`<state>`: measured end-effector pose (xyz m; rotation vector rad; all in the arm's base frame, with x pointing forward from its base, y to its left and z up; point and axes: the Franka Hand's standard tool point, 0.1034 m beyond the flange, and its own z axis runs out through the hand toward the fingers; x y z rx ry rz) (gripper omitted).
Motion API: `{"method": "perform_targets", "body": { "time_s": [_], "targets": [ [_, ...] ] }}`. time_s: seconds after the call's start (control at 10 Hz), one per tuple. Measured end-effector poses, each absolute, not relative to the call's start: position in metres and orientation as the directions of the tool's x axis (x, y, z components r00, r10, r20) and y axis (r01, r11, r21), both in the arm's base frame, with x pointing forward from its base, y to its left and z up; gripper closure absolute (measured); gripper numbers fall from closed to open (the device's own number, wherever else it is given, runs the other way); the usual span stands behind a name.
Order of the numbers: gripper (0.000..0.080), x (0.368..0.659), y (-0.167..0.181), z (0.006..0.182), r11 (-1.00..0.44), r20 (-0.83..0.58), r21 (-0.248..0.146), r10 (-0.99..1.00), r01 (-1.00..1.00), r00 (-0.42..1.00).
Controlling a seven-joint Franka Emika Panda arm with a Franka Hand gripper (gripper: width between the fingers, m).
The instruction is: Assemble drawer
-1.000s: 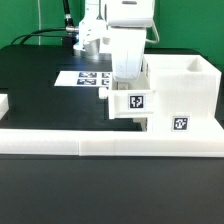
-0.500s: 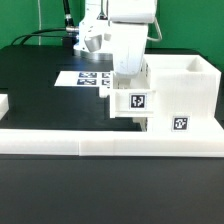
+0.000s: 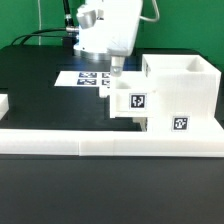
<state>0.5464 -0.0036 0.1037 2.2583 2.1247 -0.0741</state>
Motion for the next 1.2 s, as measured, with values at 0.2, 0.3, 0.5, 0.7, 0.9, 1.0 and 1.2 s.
{"method": "perform_targets", "body": {
  "time_s": [0.2,0.3,0.5,0.7,0.9,1.0,1.2],
  "targets": [
    [0.0151,0.549,-0.022,0.113,-0.005,-0.075,-0.022,0.997,1.000,0.004],
    [0.0151,0.544,-0.033,0.111,-0.012,-0.078,-0.041,0.997,0.999,0.009],
    [0.0151,0.545,-0.033,0.110,-0.012,-0.075,-0.040,0.997,0.999,0.009],
    [0.0151,0.545,-0.046,0.096,0.038,0.023,-0.058,0.999,0.998,-0.037],
    [0.0151,0.546,-0.057,0.081,0.019,0.121,-0.062,0.993,0.998,-0.012],
    [0.0151,0.543,-0.056,0.075,0.010,0.159,-0.067,0.987,0.998,0.001],
    [0.0151,0.533,-0.033,0.060,-0.017,0.162,-0.065,0.986,0.998,0.027]
  ]
}}
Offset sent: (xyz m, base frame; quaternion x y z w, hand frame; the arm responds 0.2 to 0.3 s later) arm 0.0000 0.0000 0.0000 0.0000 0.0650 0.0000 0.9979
